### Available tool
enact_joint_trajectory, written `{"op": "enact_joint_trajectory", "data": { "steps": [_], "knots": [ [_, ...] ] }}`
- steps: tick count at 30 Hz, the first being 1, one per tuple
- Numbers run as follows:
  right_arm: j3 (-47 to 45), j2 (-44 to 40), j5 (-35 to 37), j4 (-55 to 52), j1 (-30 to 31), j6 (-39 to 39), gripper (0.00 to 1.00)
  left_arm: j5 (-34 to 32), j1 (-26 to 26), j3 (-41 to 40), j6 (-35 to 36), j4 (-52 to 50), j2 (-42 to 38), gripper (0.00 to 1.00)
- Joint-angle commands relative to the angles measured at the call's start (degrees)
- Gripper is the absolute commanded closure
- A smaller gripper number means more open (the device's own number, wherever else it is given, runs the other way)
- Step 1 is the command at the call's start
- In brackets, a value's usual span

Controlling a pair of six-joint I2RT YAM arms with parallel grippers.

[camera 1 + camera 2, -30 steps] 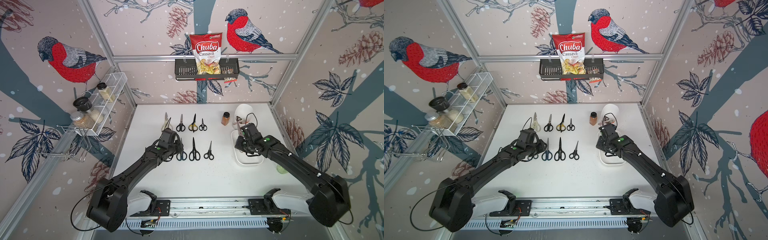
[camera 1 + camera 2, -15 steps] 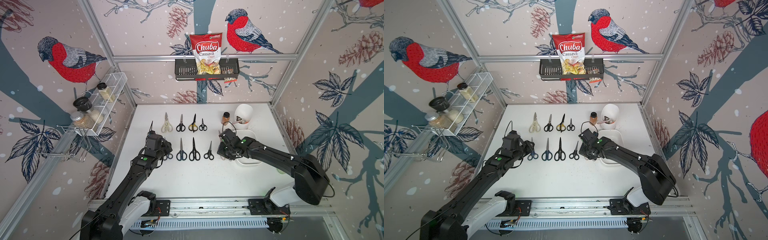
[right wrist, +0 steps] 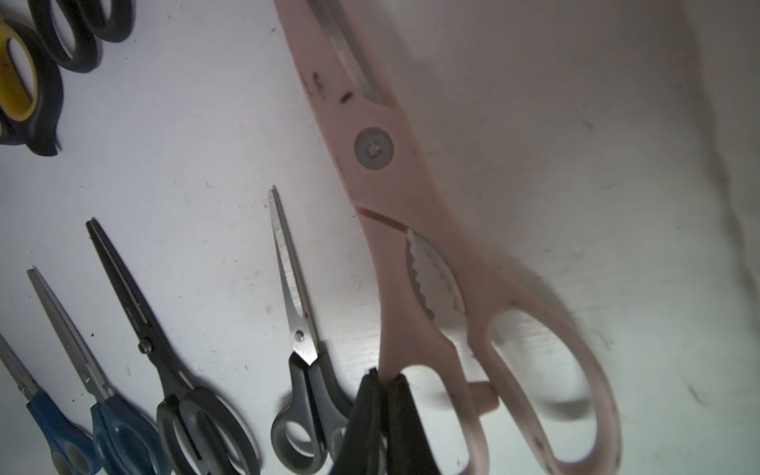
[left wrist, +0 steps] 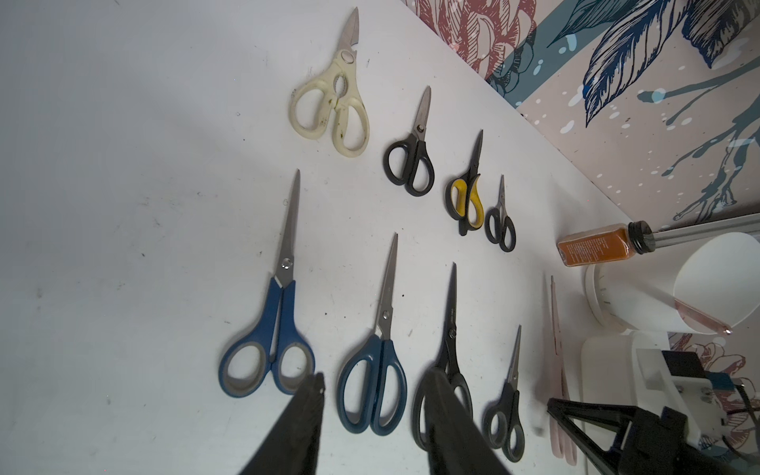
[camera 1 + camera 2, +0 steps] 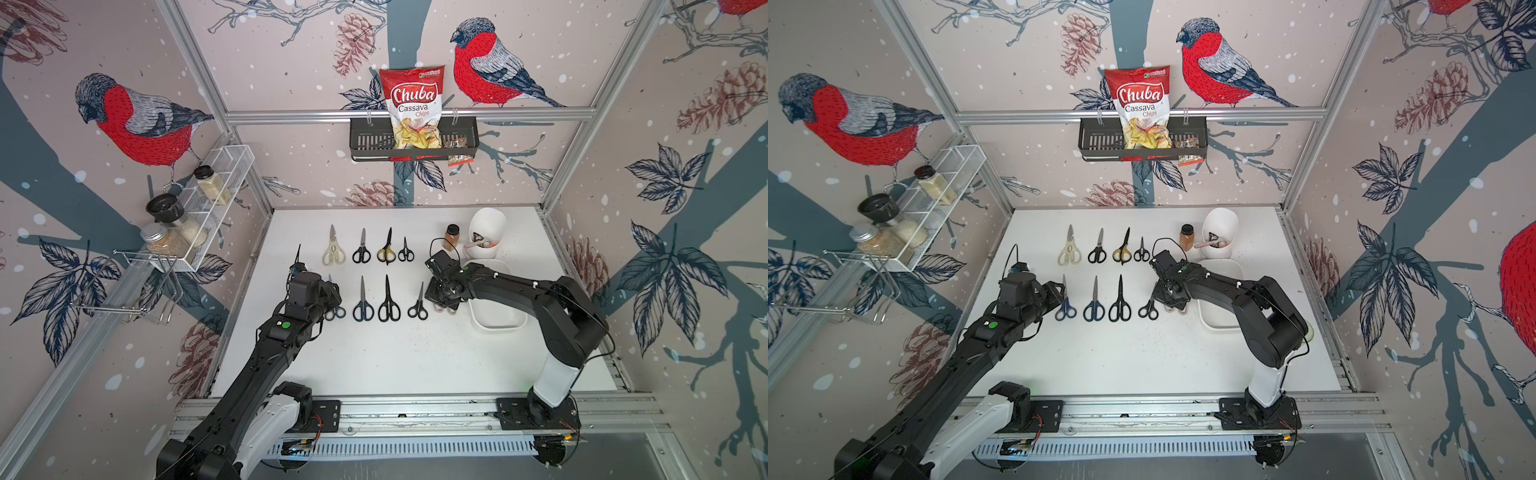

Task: Take the scissors out of the storage box
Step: Place the scissors at the center of the board, then reset both arms

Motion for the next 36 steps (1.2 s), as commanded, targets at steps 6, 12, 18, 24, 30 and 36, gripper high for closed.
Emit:
{"op": "enact_joint_trajectory", "data": {
  "steps": [6, 12, 18, 24, 30, 36],
  "knots": [
    [2.31, 3.87, 2.26, -1.09, -0.28, -0.71, 0.95, -2.64, 0.33, -1.92, -0.29, -0.5, -2.67, 0.42],
    [3.13, 4.78, 2.25, -1.0, -0.33, -1.4, 0.78, -2.78, 0.33, -1.75, 1.69, -0.28, -1.55, 0.37],
    [4.57, 2.73, 3.77, -2.1, -0.36, -2.75, 0.62, -3.17, 0.61, -1.57, 4.4, 1.05, -0.67, 0.33],
    [4.95, -4.95, 7.83, -1.03, 0.6, -10.49, 0.59, -6.41, 1.14, -1.32, 12.02, 6.68, 2.48, 0.2],
    [-1.59, -16.03, 17.45, 7.68, -2.37, -31.74, 0.58, -8.93, 3.56, -3.43, 26.66, 21.73, 7.51, 0.18],
    [-22.71, -31.94, 19.41, 35.33, -13.74, -47.75, 0.57, -2.54, 12.27, -8.06, 31.22, 39.21, 15.12, 0.17]
  ]
}}
